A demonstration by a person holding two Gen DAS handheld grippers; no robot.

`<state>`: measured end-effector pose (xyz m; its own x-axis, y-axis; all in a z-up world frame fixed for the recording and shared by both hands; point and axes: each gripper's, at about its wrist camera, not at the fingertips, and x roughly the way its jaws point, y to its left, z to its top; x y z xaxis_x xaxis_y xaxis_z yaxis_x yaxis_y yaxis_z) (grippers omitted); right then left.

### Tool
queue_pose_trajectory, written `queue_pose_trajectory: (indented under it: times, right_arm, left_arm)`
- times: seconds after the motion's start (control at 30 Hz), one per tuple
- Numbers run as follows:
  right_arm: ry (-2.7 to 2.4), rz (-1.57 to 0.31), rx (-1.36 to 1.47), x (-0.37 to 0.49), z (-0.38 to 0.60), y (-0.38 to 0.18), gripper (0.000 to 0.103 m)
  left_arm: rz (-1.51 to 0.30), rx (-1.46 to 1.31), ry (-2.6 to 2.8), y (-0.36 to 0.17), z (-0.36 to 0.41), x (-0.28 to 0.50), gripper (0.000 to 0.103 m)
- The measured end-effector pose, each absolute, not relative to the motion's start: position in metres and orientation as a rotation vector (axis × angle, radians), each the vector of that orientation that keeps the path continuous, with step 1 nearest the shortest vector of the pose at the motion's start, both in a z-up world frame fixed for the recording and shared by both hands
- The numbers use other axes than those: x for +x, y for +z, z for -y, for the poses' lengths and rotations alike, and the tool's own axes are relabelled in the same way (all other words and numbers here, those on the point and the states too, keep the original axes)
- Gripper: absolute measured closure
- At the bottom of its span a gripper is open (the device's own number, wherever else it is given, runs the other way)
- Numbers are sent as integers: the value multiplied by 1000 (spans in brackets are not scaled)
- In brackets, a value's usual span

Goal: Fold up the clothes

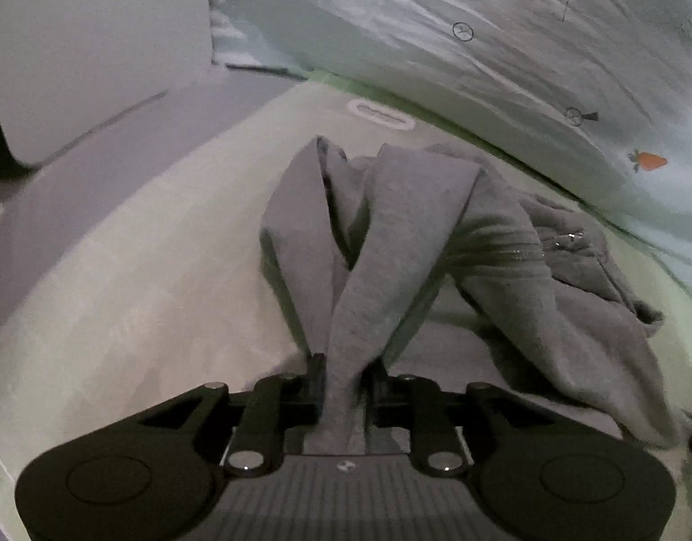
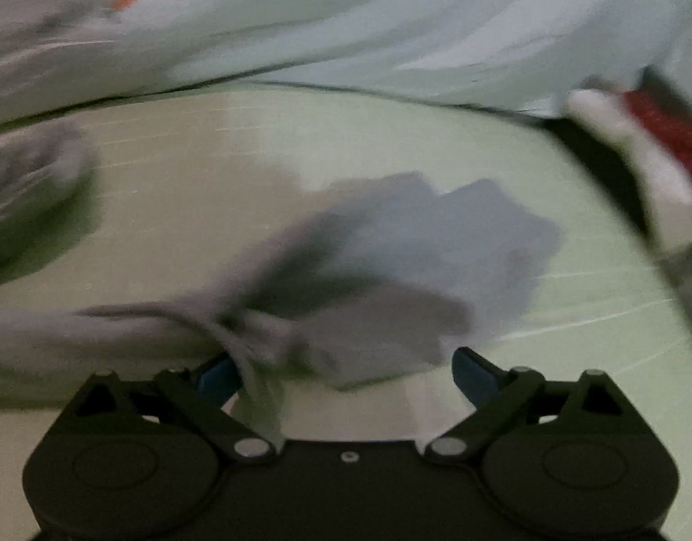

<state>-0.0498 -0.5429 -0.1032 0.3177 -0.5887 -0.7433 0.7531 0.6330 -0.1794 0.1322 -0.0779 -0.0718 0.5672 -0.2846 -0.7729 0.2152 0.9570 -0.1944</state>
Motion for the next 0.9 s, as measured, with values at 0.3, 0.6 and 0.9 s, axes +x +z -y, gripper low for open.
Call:
queue_pose_trajectory:
  times: [0.3, 0.6, 0.9]
  right_arm:
    - [-683, -824, 480, -72, 486, -96, 6]
    - [-346, -750, 864, -38, 460, -93, 21]
    - [-71, -775, 1138, -5, 439, -106, 32]
  left_arm:
    - [-963, -98, -301, -87, 75, 117, 74]
    - [-975, -77, -340, -87, 79, 120, 70]
    - [-979, -136, -368, -84, 68, 125, 70]
